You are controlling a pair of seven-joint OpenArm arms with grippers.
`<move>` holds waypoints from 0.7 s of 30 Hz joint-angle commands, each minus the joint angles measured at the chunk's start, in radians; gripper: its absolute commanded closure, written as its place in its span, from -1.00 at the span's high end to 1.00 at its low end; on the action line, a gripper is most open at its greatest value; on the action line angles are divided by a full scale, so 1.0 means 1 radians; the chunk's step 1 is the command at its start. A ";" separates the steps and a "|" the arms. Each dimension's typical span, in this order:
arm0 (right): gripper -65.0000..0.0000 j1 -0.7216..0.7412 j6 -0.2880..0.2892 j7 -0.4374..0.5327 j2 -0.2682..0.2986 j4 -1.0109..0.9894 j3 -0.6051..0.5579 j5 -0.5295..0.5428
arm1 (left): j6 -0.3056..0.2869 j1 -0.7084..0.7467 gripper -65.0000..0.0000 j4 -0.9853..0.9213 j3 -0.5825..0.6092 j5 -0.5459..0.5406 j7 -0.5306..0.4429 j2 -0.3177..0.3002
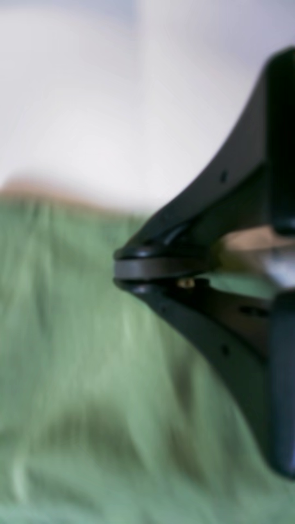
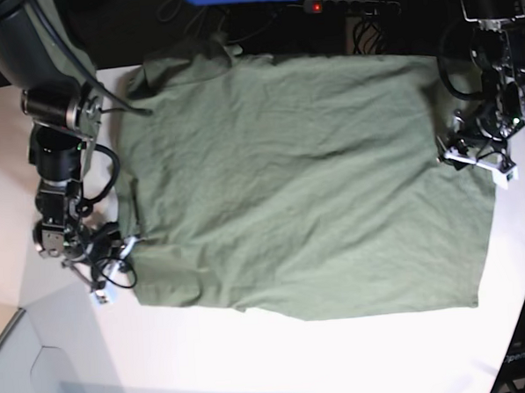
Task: Layout the t-shirt on the table in an organized manner, then fold the t-shirt properly
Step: 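Move the right gripper to the shirt hem corner and grasp it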
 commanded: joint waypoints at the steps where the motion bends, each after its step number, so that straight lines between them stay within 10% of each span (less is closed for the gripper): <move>1: -1.00 0.032 -0.011 0.041 0.010 0.039 0.002 0.012 | 0.002 -0.013 0.01 0.016 -0.008 -0.005 -0.013 -0.017; 6: -1.00 0.032 -0.134 0.054 0.017 0.199 0.003 0.016 | 0.002 -0.015 0.01 0.017 -0.008 -0.005 -0.013 -0.017; 12: -0.98 0.103 -0.047 0.032 -0.023 0.196 -0.007 0.016 | 0.002 -0.015 0.01 0.019 -0.008 -0.005 -0.012 -0.017; 21: 0.25 0.213 0.010 -0.006 -0.035 -0.030 -0.277 0.016 | 0.002 -0.015 0.01 0.021 -0.008 -0.006 -0.007 -0.017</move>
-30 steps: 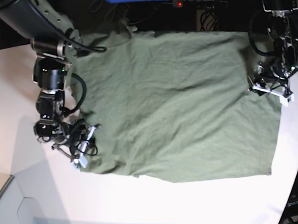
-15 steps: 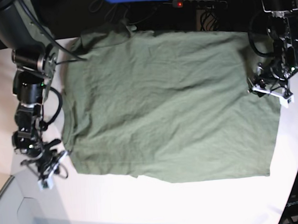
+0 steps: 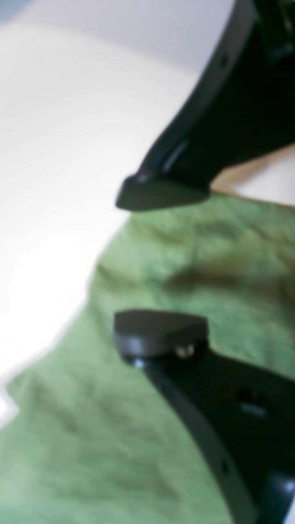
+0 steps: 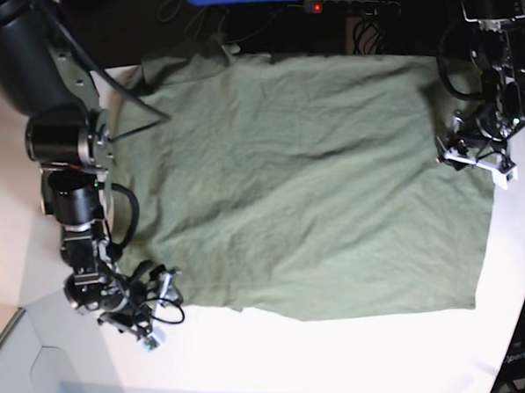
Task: Layout the t-shirt on the table in an organized manner, then fold the t-shirt properly
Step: 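Move the right gripper to the shirt hem corner and grasp it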
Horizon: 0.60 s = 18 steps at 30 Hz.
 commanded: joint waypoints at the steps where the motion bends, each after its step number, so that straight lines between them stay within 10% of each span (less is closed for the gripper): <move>1: 0.28 0.042 0.002 0.023 0.014 0.018 -0.013 0.010 | 0.002 -0.014 0.01 0.020 -0.008 -0.006 -0.011 -0.017; 18: 0.23 0.049 -0.002 0.176 -0.008 -0.202 -0.036 0.010 | 0.002 -0.009 0.01 0.020 -0.028 -0.005 -0.016 0.007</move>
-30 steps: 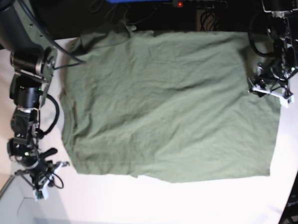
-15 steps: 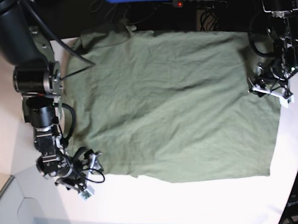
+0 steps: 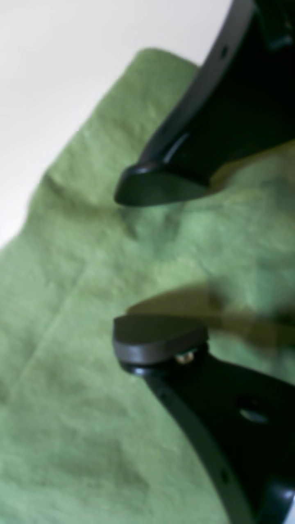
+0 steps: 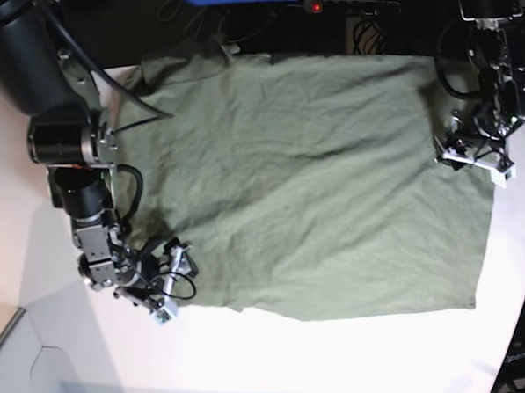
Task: Layout the t-shirt on the table in an organized manner, then fold the t-shirt properly
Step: 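Move the right gripper to the shirt hem corner and grasp it, then pull the grasped hem corner with the right gripper away from the shirt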
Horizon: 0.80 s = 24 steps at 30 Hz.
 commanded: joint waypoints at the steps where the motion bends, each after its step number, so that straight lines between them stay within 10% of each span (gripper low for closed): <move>1: 0.15 0.041 -0.001 0.027 0.005 0.002 0.004 0.014 | 0.002 -0.009 0.01 0.019 -0.023 -0.003 -0.010 -0.016; 8: -0.96 0.041 -0.001 0.027 0.010 -0.013 0.007 0.014 | 0.002 -0.008 0.01 0.017 -0.031 -0.005 -0.007 -0.014; 17: -1.00 -0.009 -0.001 0.020 0.011 0.070 0.005 0.014 | 0.002 -0.006 0.01 0.017 -0.031 -0.005 -0.007 -0.014; 24: -1.00 -0.276 0.002 -0.112 0.028 0.665 0.007 0.014 | 0.002 -0.008 0.01 0.011 -0.031 -0.003 -0.008 -0.014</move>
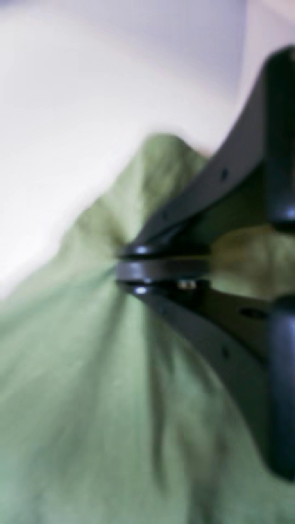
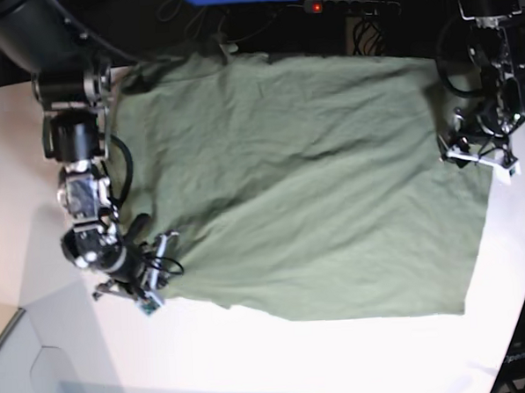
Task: Layout the t-shirt on the table in an organized manner, then fold the t-shirt properly
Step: 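Pull the grasped hem corner with the right gripper away from the shirt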
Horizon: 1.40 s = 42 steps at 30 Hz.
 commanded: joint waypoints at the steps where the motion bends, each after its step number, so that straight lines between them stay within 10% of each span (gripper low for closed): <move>1: -1.00 -0.006 0.002 0.009 0.000 0.101 0.002 0.013 | 0.002 -0.013 0.01 0.019 -0.007 -0.006 -0.012 -0.018; 13: -1.00 -0.404 0.066 -0.170 -0.076 0.657 -0.007 0.008 | 0.002 -0.023 0.01 0.012 -0.007 -0.008 -0.012 -0.018; 17: -0.99 -0.321 0.066 -0.176 -0.058 0.563 0.011 0.007 | 0.002 -0.036 0.01 0.012 -0.007 -0.008 -0.012 -0.018; 25: -0.16 0.046 0.066 -0.218 -0.023 0.063 0.085 0.008 | 0.002 -0.030 0.01 0.022 -0.007 -0.004 -0.010 0.015; 31: -0.40 0.210 0.066 -0.092 -0.015 -0.336 0.083 0.008 | 0.002 -0.028 0.01 0.022 -0.007 -0.006 -0.006 0.021; 37: -0.34 0.173 0.066 -0.087 -0.015 -0.388 0.078 0.008 | 0.002 -0.028 0.01 0.023 -0.007 -0.008 -0.010 0.021; 42: -0.70 0.095 0.066 -0.097 -0.015 -0.388 0.077 0.007 | 0.002 -0.028 0.01 0.023 -0.007 -0.008 -0.010 0.016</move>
